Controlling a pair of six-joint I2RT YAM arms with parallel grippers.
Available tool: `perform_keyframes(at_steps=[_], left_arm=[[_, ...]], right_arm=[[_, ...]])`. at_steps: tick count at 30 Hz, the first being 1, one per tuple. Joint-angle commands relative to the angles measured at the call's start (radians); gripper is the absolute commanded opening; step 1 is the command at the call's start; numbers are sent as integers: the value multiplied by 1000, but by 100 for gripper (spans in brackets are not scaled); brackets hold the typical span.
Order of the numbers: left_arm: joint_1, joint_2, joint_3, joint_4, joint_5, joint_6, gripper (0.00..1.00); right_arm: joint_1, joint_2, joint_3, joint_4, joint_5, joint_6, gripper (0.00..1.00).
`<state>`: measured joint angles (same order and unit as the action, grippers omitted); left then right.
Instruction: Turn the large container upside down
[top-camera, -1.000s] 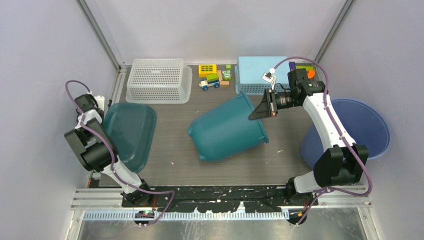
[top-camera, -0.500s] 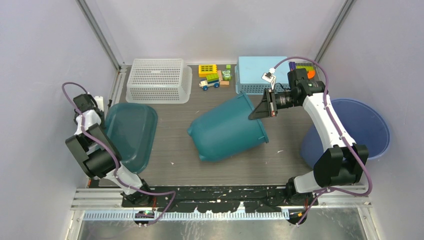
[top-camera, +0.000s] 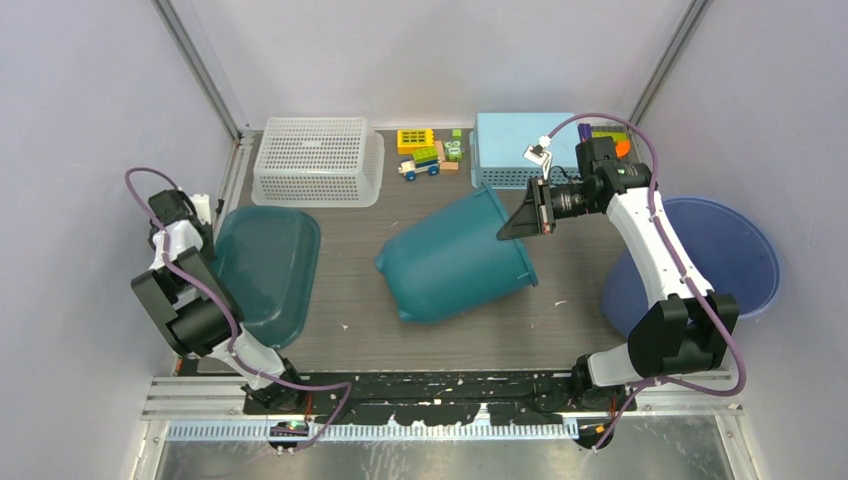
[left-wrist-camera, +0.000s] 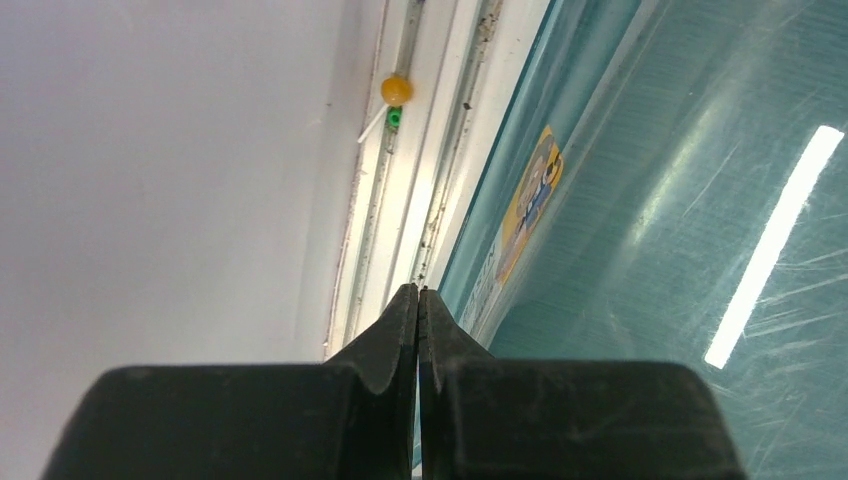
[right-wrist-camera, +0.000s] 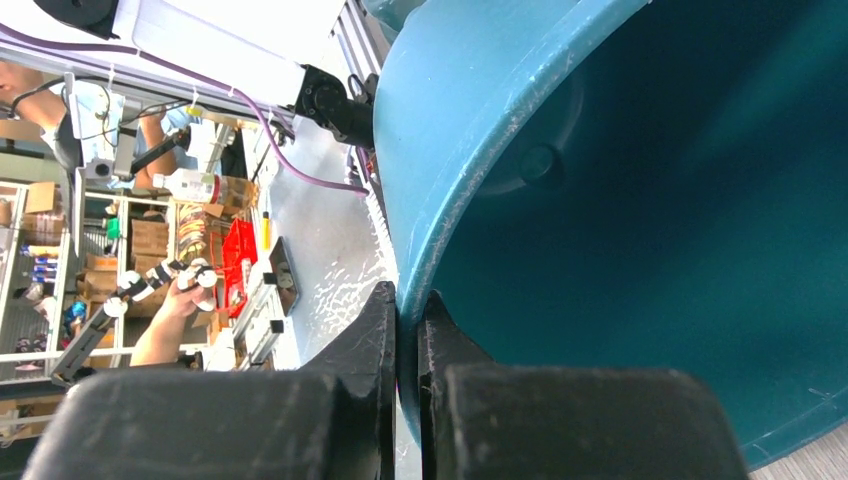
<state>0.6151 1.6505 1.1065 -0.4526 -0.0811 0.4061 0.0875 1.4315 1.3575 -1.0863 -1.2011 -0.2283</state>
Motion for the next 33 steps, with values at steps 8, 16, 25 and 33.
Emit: perform_keyframes(at_steps=[8, 16, 25, 33], left_arm=[[-10, -57, -25, -50, 76, -25, 1], [-38, -67, -32, -57, 104, -31, 1], [-11, -90, 55, -130, 71, -79, 1], [-28, -288, 236, -309, 242, -102, 22]], right_arm=[[-2, -49, 4, 50, -56, 21, 1], [-3, -52, 4, 55, -53, 29, 1], [-3, -60, -11, 88, 6, 77, 1], [-7, -105, -94, 239, 90, 238, 1]])
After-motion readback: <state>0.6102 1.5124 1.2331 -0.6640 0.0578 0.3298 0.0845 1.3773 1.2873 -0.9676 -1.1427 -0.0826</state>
